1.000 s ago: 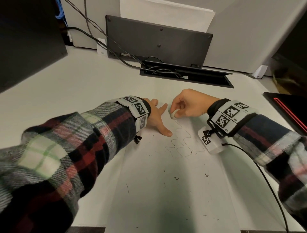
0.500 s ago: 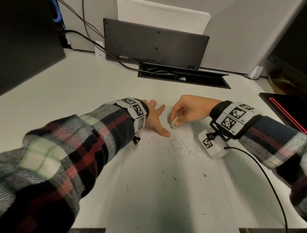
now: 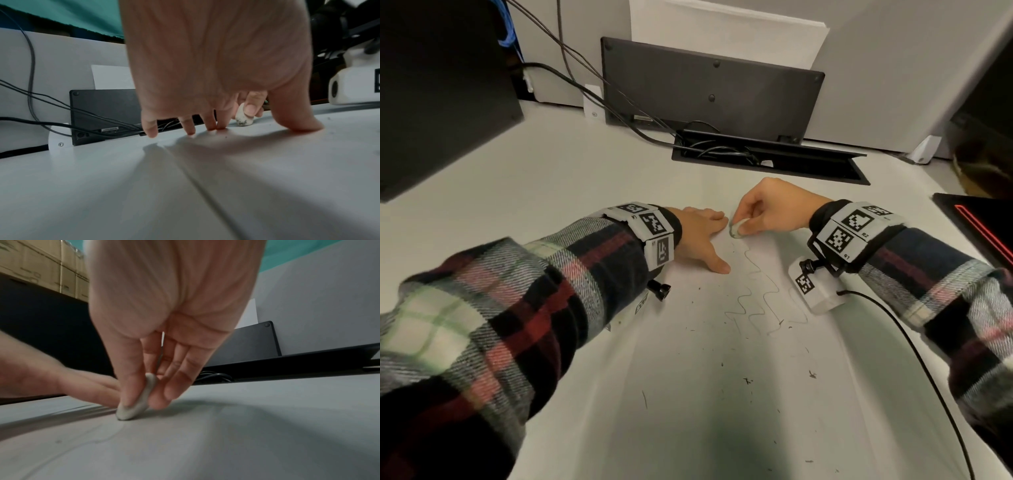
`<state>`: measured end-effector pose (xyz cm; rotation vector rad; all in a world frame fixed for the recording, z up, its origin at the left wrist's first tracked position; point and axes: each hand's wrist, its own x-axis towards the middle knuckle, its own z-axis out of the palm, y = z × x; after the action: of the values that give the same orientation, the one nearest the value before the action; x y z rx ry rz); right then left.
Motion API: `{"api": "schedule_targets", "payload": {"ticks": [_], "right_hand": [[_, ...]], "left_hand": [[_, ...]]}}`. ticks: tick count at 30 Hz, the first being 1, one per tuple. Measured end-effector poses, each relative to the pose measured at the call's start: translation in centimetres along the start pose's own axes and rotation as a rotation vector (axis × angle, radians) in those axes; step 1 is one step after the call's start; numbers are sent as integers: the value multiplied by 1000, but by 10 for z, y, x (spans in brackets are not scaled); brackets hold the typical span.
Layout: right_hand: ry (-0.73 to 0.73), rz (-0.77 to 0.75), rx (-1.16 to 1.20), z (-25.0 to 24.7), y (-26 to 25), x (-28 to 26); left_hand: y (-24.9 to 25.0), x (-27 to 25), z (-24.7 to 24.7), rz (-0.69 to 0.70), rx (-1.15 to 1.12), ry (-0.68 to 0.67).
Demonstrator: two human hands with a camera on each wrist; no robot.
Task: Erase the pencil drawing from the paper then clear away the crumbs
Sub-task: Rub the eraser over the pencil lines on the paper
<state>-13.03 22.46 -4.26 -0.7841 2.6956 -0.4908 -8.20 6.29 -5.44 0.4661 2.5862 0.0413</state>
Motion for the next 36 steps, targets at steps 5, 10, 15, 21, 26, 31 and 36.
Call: {"api": "schedule_targets", "payload": {"ticks": [5, 10, 15, 21, 26, 31, 36], "right_hand": [[-110, -20, 49, 3, -6, -8], [-111, -18, 49, 4, -3, -7], [-31, -19, -40, 4, -5, -7], [-7, 5, -49, 3, -6, -9], [-208, -6, 158, 4, -12, -20], [-62, 23, 5, 4, -8, -10], [-199, 1, 126, 10, -15, -18]], "left_hand": [[1, 2, 3, -17, 46, -68], [5, 5, 4, -21, 46, -113], [1, -1, 4, 32, 6, -82], [2, 3, 8, 27, 22, -101], [8, 3, 8, -6, 49, -122], [9, 2, 6, -15, 32, -136], [7, 6, 6, -24, 17, -150]]}}
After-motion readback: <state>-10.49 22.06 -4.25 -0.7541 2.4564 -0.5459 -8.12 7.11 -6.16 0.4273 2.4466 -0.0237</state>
